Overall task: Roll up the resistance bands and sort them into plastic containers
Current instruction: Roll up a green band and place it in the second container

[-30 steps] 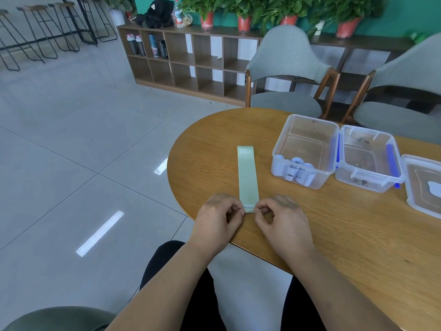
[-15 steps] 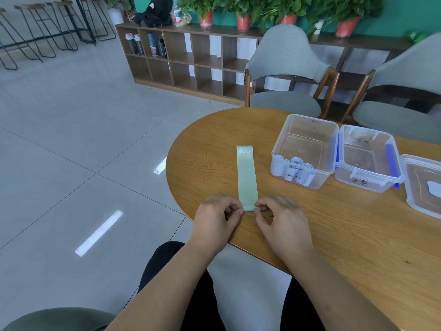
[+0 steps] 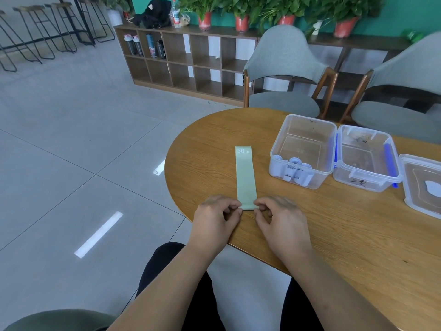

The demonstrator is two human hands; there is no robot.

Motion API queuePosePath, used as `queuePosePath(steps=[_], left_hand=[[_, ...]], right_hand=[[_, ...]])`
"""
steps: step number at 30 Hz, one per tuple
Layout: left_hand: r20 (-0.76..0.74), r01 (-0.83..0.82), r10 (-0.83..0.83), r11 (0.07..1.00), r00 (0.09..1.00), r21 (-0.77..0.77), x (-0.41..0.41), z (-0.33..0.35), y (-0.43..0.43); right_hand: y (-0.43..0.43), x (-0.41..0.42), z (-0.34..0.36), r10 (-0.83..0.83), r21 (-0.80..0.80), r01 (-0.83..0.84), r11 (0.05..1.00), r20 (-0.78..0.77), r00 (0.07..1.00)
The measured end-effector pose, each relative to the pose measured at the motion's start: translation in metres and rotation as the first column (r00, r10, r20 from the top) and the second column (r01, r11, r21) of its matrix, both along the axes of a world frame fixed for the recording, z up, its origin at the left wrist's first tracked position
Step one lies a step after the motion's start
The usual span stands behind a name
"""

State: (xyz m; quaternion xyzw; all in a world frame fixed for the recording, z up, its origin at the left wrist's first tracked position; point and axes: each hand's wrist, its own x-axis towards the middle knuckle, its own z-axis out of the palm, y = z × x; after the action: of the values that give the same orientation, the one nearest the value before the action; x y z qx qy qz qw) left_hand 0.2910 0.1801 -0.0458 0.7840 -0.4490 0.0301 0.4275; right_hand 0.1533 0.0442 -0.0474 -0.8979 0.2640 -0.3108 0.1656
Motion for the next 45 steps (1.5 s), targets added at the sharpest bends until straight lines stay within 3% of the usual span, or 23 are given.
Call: queuePosePath(steps=[8, 18, 27, 37, 45], left_hand=[[-0.024, 0.023, -0.023, 1.000, 0.999, -0.003, -0.0021, 0.0024, 0.0024], [0.018, 0.004, -0.004, 1.000, 1.000, 0.004, -0.0004, -0.0018, -0.0017], [-0.074, -0.023, 0.023, 1.000, 0.997, -0.005, -0.0026, 0.0016, -0.0008], [0.004, -0.020, 0.020, 1.000, 1.000, -0.021, -0.0012, -0.0057, -0.0042], [-0.086, -0.034, 0.034, 0.999, 0.996, -0.003, -0.0036, -0.0012, -0.0023]], right_hand=[[-0.0006, -0.0003, -0.0004, -0.006, 0.052, 0.006, 0.999, 0.015, 1.000], [0.0025, 0.0023, -0.0017, -0.046, -0.120, 0.039, 0.992, -0.055, 0.997], [-0.0013, -0.0003, 0.0014, -0.009, 0.100, 0.006, 0.995, 0.028, 1.000], [-0.0014, 0.0026, -0.0039, -0.046, -0.021, 0.045, 0.999, -0.050, 0.998], [-0.0027, 0.0014, -0.0017, -0.038, 0.102, 0.035, 0.994, 0.028, 0.999]])
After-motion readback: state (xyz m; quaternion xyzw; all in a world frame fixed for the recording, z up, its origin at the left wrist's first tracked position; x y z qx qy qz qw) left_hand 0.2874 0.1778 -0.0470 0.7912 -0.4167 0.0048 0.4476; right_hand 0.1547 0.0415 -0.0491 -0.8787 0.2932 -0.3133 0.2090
